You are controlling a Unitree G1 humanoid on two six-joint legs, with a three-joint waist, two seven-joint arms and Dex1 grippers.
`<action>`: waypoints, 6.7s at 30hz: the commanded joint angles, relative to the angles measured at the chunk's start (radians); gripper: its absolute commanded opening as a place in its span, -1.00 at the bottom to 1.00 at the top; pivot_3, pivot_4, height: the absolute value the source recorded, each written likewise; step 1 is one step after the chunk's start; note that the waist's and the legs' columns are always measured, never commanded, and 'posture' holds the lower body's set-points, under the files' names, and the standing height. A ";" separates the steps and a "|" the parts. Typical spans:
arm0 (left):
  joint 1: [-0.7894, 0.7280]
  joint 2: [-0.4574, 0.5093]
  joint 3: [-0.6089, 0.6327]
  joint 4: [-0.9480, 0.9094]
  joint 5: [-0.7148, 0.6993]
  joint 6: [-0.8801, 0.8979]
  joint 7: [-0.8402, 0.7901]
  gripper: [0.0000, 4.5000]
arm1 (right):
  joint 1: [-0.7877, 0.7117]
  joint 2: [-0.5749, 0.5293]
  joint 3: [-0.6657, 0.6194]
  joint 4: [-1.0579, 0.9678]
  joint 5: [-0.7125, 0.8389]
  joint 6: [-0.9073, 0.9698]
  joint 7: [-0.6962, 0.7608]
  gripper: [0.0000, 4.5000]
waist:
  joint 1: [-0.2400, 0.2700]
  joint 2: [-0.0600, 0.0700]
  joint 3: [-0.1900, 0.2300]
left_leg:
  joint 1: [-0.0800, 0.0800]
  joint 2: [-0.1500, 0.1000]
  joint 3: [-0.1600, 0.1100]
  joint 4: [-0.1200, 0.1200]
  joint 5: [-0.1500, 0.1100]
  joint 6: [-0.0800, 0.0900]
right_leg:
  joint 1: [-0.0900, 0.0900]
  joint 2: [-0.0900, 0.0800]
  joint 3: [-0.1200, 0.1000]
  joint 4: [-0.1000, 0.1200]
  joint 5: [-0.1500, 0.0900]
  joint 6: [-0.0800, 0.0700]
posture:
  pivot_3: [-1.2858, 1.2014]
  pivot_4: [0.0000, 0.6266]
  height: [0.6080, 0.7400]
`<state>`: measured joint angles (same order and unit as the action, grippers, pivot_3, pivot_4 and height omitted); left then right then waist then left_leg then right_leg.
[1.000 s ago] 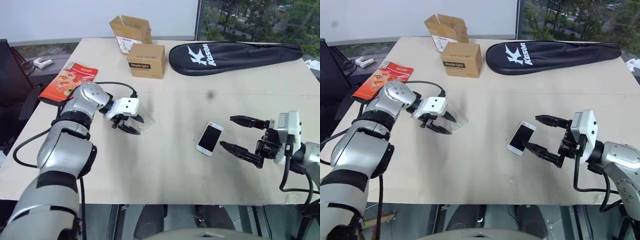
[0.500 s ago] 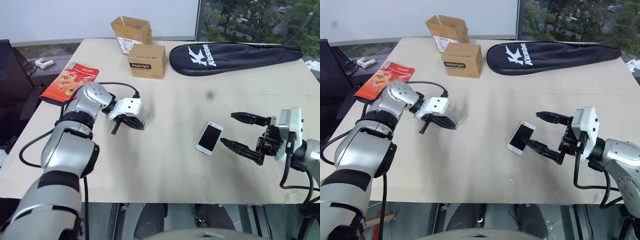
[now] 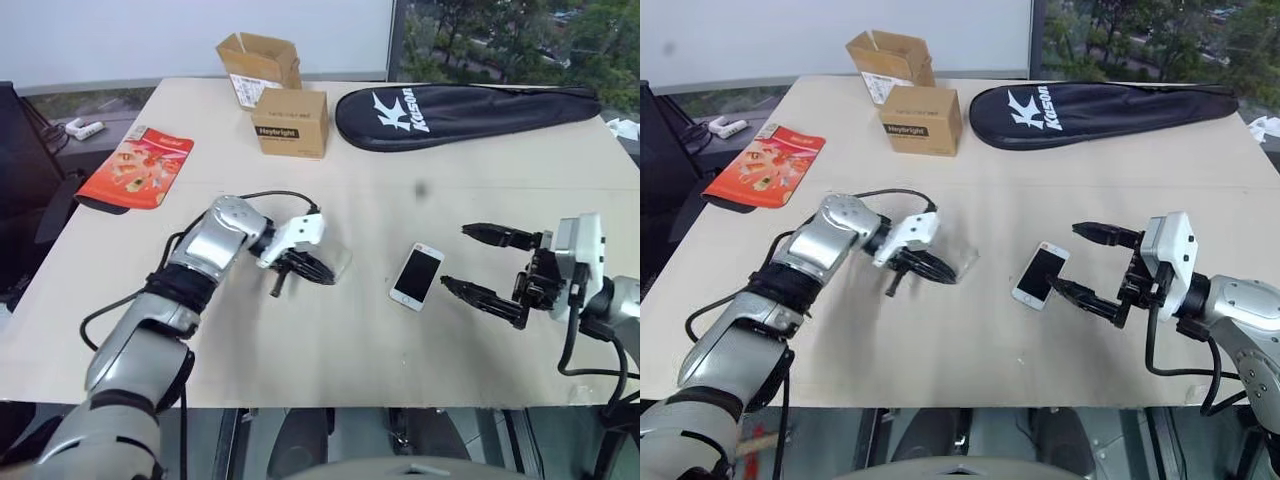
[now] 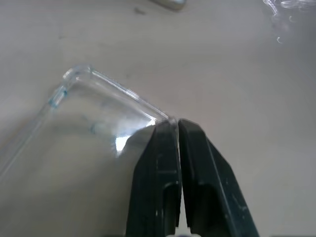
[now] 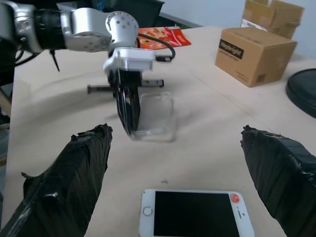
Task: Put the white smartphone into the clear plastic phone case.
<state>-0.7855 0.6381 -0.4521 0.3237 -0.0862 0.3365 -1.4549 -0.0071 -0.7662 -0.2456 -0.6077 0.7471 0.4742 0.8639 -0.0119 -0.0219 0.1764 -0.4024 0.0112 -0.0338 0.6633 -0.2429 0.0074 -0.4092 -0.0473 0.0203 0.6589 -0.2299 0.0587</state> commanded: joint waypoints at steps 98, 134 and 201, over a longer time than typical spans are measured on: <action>0.505 0.321 0.484 -0.709 -0.407 0.292 0.316 0.99 | -0.462 -0.076 0.719 0.088 -0.706 0.533 -0.209 1.00 | 0.005 0.000 0.000 | -0.009 -0.002 -0.001 0.002 0.000 0.000 | -0.005 -0.004 -0.004 -0.004 0.000 0.000 | 0.03 -0.52 1.00; 0.407 0.206 0.485 -0.688 -0.420 0.177 0.340 0.99 | -0.062 0.212 0.258 0.302 -0.552 0.115 -0.240 1.00 | -0.004 -0.003 -0.003 | -0.005 -0.001 0.001 0.004 0.000 0.000 | -0.003 -0.002 -0.001 -0.003 0.000 0.000 | 0.03 -0.52 1.00; 0.277 0.254 0.453 -0.435 -0.406 0.118 0.185 -0.04 | -0.477 0.248 0.422 0.528 -0.454 -0.174 0.261 0.31 | -0.021 -0.004 -0.002 | 0.004 0.012 0.022 -0.012 0.000 0.000 | -0.011 0.012 0.021 -0.005 0.002 -0.004 | 0.03 -0.52 1.00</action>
<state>-0.4802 0.9081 0.0219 -0.1030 -0.4945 0.4853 -1.2503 -0.4671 -0.5092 0.1682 -0.0238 0.2865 0.3044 1.1074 -0.0328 -0.0258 0.1746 -0.3987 0.0231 -0.0114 0.6510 -0.2432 0.0072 -0.4204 -0.0358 0.0412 0.6537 -0.2278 0.0547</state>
